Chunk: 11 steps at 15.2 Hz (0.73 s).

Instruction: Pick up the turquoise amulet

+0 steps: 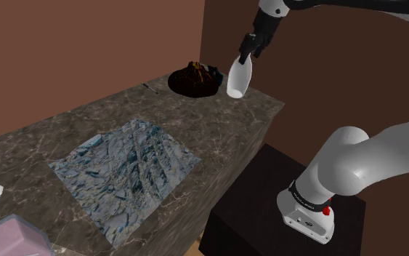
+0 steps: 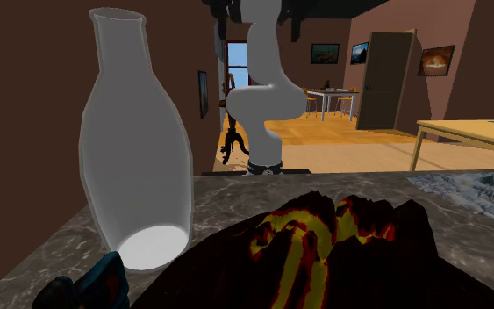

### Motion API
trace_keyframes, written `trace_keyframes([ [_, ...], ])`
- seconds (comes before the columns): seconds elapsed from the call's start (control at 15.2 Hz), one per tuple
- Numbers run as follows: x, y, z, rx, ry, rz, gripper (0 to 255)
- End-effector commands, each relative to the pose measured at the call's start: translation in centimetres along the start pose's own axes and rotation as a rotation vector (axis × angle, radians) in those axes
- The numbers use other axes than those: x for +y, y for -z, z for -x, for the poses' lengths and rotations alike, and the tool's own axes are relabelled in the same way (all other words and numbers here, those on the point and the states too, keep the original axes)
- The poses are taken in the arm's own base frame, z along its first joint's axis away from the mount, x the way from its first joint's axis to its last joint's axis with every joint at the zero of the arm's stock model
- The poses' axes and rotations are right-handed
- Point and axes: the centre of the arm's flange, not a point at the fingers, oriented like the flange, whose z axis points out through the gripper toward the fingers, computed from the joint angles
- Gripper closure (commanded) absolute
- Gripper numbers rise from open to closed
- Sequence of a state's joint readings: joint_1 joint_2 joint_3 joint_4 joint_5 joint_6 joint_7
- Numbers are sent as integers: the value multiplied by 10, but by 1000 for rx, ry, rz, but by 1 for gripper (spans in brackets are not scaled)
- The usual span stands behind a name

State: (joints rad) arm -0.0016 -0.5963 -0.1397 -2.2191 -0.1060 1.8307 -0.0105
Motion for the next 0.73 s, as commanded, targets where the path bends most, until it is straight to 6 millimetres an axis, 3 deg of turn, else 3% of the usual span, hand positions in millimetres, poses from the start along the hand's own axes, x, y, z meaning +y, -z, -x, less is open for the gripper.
trace_keyframes([
  [0.0, 13, -17, -23, -9, 0, -2, 0],
  [0.66, 65, -93, -126, -56, -1, -15, 0],
])
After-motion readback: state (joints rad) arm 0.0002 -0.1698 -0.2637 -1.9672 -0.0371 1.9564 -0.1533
